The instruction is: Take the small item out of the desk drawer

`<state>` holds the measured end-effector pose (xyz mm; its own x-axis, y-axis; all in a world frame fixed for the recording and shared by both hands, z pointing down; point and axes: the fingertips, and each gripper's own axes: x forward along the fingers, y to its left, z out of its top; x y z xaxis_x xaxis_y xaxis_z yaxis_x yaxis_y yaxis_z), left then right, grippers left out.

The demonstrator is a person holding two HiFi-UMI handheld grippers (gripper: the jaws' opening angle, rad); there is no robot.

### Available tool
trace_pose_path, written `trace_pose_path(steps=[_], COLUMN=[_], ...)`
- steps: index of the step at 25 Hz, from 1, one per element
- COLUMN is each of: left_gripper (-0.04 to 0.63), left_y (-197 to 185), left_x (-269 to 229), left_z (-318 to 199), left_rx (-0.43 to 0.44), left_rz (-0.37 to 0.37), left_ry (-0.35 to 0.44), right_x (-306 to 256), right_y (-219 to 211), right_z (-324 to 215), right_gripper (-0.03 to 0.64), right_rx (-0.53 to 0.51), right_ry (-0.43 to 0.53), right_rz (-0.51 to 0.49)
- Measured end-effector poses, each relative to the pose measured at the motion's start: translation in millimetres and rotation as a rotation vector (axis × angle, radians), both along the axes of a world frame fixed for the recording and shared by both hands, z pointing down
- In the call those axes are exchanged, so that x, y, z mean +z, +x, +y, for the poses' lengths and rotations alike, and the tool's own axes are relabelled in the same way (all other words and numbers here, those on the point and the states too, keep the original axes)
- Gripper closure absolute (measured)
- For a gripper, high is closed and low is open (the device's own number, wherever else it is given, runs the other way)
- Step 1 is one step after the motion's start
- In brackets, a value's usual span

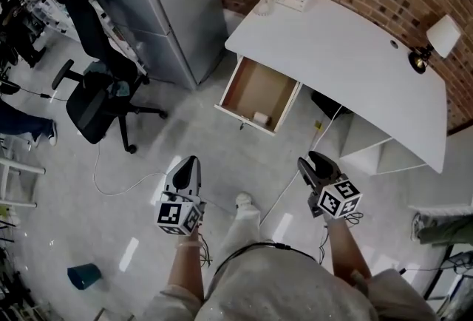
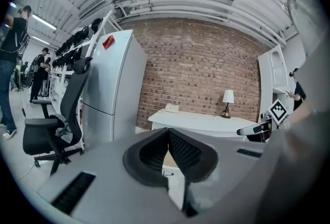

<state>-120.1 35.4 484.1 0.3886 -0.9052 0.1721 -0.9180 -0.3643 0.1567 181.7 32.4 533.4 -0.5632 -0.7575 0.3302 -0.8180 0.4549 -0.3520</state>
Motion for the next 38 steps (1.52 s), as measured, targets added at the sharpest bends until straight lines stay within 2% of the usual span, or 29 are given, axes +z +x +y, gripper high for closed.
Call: trace_pose_path(steps=[9,17,26,38], left_gripper=[0.591,0.591,0.591,0.591], left_y=[-18.9,-23.8,-14.3,11.1], left_x=[20.5,37.9,66.7,101.4], left_z=[-66.5,-100.7,-125.3,-179.6], left_rx=[0.037,0.069,0.069,0.081], left_rz=[0.015,0.028,0.047,0.059], left_ry=[-0.029,-0.055,-0.113,-0.157], right_x=[21.2,46.9,76.7,135.5], right_y=[-29.1,-48.9,-67.1,-85.8], right_z=[-56.4,-78.6,-113.9,-157.8], right_gripper=[0.436,0.434,0.431,0.431], right_rx=[-0.015,-0.039,-0.112,-0.265], right_ry=[-0.045,-0.096,-0.141,-0.249], right_rz=[0.039,0.067,0.109,0.190])
